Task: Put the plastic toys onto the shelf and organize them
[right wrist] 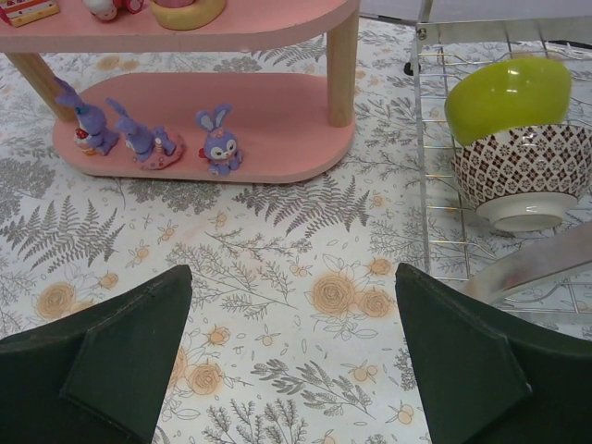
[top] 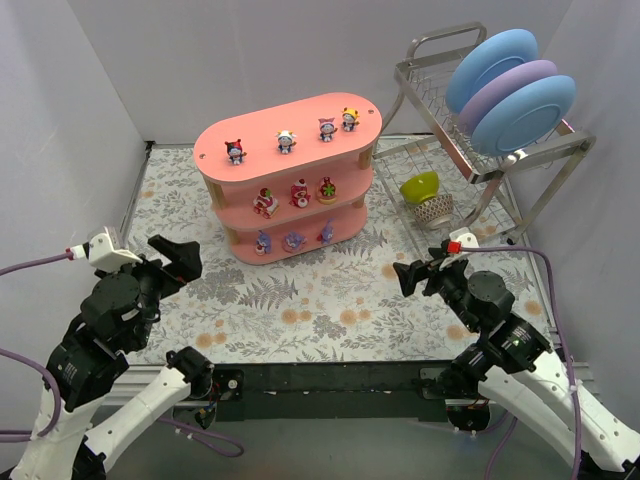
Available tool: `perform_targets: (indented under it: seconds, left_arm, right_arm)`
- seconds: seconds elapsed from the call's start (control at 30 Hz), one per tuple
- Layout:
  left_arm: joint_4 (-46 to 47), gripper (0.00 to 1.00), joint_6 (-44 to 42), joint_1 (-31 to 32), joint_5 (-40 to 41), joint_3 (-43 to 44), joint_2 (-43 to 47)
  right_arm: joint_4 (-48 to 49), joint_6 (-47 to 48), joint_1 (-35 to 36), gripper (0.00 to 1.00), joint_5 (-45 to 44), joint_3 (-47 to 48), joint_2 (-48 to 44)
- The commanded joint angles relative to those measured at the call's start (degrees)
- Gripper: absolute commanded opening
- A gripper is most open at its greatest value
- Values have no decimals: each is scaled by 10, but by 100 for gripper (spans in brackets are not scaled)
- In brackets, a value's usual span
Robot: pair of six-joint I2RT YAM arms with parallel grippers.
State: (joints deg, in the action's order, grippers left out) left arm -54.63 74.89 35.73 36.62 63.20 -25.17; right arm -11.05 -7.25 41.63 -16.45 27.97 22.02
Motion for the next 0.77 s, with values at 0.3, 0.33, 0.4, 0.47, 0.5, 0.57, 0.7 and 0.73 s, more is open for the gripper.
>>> perform_targets:
  seconds: [0.3, 0.33, 0.4, 0.47, 0.5, 0.57, 0.7, 0.73]
  left_arm:
    - [-14, 98, 45, -2, -10, -51, 24]
    - [-15, 98, 46, -2, -7, -53, 25]
    - [-17, 98, 51, -2, -4, -55, 28]
    - [-21, 98, 55, -2, -2, -57, 28]
    - [-20, 98, 56, -2, -2, -58, 28]
    - [-21, 98, 57, -1, -1, -60, 28]
    - [-23, 98, 62, -2, 5, -60, 35]
    - [-16, 98, 62, -2, 5, -61, 38]
  right_arm:
    - [-19, 14, -2, 97, -44, 8, -70]
    - [-16, 15, -1, 97, -46, 7, -73]
    - [-11, 17, -2, 97, -46, 4, -78]
    - [-6, 17, -1, 97, -46, 3, -79]
    - [-6, 17, -2, 97, -46, 2, -80]
    - [-6, 17, -2, 97, -46, 2, -79]
    - [-5, 16, -1, 97, -46, 2, -81]
    - [-5, 17, -2, 97, -46, 2, -82]
